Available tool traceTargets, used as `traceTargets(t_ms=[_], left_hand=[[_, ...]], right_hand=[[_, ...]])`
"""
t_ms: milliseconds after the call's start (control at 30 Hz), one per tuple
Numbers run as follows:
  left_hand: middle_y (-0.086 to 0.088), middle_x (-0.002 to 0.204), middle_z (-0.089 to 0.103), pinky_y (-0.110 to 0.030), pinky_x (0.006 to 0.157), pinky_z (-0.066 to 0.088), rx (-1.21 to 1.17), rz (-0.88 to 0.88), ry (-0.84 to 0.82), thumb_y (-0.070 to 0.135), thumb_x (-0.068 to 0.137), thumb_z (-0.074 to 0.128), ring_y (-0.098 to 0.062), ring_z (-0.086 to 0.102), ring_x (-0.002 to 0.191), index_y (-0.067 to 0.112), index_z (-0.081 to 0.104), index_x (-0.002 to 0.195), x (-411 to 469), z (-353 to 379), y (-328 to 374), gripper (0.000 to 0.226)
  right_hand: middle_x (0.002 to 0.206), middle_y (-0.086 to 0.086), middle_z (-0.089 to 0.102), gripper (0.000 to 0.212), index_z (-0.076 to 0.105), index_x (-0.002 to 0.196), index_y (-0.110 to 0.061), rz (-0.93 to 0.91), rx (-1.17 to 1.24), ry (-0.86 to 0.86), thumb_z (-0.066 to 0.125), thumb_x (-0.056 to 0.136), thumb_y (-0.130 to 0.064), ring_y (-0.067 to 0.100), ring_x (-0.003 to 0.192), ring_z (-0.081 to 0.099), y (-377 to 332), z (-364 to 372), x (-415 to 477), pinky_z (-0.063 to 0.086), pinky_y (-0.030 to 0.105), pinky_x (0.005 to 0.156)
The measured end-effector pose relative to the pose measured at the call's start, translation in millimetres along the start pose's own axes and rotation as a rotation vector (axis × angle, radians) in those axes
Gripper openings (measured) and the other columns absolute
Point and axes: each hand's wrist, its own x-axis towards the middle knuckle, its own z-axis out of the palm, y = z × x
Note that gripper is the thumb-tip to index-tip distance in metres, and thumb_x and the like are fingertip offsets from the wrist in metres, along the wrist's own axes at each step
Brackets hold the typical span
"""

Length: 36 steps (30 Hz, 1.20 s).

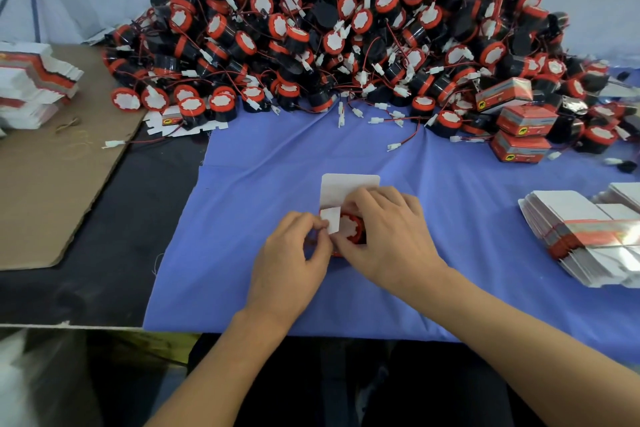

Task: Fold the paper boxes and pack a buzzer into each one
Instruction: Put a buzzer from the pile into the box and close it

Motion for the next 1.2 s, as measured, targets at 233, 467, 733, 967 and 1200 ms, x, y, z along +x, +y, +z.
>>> traceTargets(t_ms=[233, 467, 733, 967, 1200], left_hand=[[0.012, 0.099, 0.054, -0.043, 0.066, 0.056, 0.187, -0.034, -0.023, 0.035, 0.093, 0.060, -0.010, 0.064, 0.079, 0.030, 0.062, 0.089, 5.9, 2.3, 3.7, 0.007], [0.010, 0.091, 0.060, -0.027, 0.069, 0.053, 0.037, -0.088, 0.010, 0.021, 0.090, 0.072, -0.005, 0.064, 0.082, 0.028, 0.064, 0.080, 15.8, 2.8, 0.8, 0.014], [0.005, 0.106, 0.062, -0.009, 0.076, 0.050, -0.237, -0.143, -0.087, 0.008, 0.091, 0.072, 0.003, 0.063, 0.090, 0.056, 0.051, 0.126, 24.4, 1.9, -3.3, 0.064], [0.025, 0.145, 0.042, -0.012, 0.086, 0.051, -0.143, -0.024, -0.320, 0.030, 0.082, 0.075, 0.003, 0.056, 0.120, 0.051, 0.063, 0.118, 14.9, -19.0, -16.5, 0.044], [0.016, 0.152, 0.049, -0.027, 0.111, 0.044, 0.058, 0.128, -0.355, 0.032, 0.094, 0.074, 0.000, 0.046, 0.138, 0.032, 0.064, 0.135, 21.5, -26.7, -16.5, 0.042]], right_hand=[[0.123, -0.014, 0.052, 0.032, 0.058, 0.118, -0.030, 0.245, 0.689, 0.294, 0.068, 0.089, -0.025, 0.007, 0.125, 0.048, 6.6, 9.4, -21.5, 0.038, 0.011, 0.101], [0.097, -0.008, 0.070, 0.023, 0.060, 0.112, -0.024, 0.648, 1.175, 0.143, 0.066, 0.097, -0.008, 0.011, 0.093, 0.068, 17.4, 27.7, -23.6, 0.054, 0.034, 0.087], [0.110, -0.010, 0.072, 0.031, 0.065, 0.113, -0.036, 0.456, 0.988, -0.049, 0.063, 0.098, -0.009, 0.016, 0.090, 0.067, 26.3, 26.2, -12.2, 0.053, 0.020, 0.076], [0.154, -0.013, 0.046, 0.047, 0.062, 0.136, -0.032, 0.191, 0.925, -0.226, 0.072, 0.090, -0.030, 0.008, 0.131, 0.058, 52.8, 22.2, -37.4, 0.050, 0.023, 0.101], [0.149, -0.022, 0.051, 0.050, 0.056, 0.143, -0.032, 0.027, 0.589, -0.130, 0.064, 0.095, -0.045, 0.000, 0.139, 0.046, 52.8, 17.6, -35.5, 0.042, 0.032, 0.114]])
